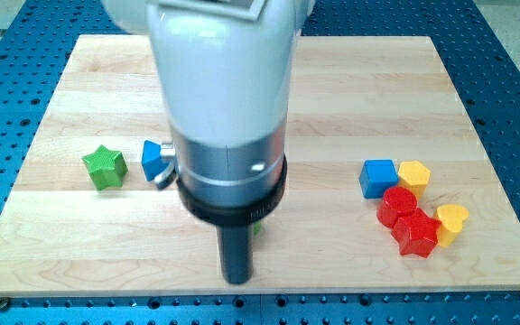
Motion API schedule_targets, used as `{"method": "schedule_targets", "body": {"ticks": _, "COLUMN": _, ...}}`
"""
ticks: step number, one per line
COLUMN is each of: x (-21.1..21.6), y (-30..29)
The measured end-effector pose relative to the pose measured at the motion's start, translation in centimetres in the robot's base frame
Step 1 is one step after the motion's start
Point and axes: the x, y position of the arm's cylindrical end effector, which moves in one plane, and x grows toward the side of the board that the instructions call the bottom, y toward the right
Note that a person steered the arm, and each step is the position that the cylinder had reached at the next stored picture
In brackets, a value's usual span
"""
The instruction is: Push the green circle into the blue cube
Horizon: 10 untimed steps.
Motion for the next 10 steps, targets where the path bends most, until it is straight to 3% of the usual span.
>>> {"method": "schedule_targets", "body": {"ticks": 2, "x": -2.0, "y": -6.3}}
{"method": "schedule_targets", "body": {"ticks": 3, "x": -4.5, "y": -5.7}}
{"method": "schedule_targets", "body": {"ticks": 5, "x": -6.0, "y": 4.9}}
{"method": "schedule_targets", "body": {"ticks": 7, "x": -7.4, "y": 4.8}}
{"method": "schedule_targets", "body": {"ticks": 8, "x": -10.6, "y": 4.8}}
{"method": "schedule_targets", "body": {"ticks": 10, "x": -11.5, "y": 10.2}}
